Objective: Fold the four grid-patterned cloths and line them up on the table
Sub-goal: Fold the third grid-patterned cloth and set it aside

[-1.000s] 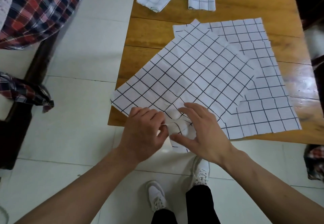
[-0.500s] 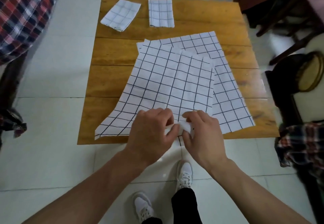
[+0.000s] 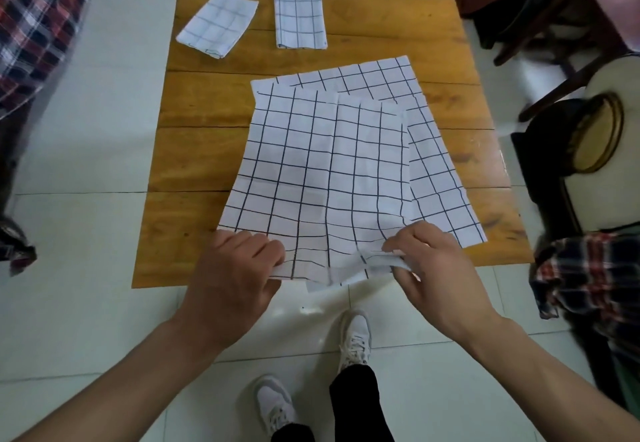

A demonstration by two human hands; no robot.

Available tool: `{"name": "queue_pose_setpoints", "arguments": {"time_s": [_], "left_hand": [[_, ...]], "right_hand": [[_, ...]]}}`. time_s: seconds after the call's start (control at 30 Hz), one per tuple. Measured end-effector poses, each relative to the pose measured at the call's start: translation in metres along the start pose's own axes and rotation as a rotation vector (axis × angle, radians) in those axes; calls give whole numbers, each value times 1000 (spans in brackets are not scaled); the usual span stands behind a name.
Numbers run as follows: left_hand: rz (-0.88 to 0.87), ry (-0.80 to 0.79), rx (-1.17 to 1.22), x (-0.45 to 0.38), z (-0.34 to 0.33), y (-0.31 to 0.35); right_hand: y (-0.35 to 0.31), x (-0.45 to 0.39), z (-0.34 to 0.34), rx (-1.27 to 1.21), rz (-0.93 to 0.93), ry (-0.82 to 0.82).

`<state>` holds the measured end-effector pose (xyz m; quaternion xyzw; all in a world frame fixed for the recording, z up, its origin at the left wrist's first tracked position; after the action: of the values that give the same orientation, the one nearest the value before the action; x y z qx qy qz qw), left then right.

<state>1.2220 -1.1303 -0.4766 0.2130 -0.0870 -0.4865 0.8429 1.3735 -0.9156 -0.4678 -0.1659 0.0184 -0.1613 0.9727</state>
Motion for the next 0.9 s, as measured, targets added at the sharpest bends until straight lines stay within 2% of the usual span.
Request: {"name": "queue_pose_setpoints", "arguments": {"time_s": [0.13,0.5,0.63,0.9], "left_hand": [[6,-10,16,1,0,4],[17,67,40,-21,26,-16],[131,92,62,-49,39,-19],[317,18,15,-108,43,-32]], "right_hand": [[10,4,6,-51,45,20],[53,-8,35,-77,-22,40],[74,-30,46,-94,-66,49],[105,-94,64,-151,-46,-9]]}}
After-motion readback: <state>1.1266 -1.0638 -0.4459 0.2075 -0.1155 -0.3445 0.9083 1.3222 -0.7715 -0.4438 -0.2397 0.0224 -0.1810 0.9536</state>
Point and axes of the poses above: each hand's wrist, its own x-axis away from the middle knuckle, its own z-axis out of the back of the hand, y = z × x, the point moved 4 cm from there along -x, towards the middle knuckle, and after that the axes turned 7 degrees about x, right-handed, at the moved point
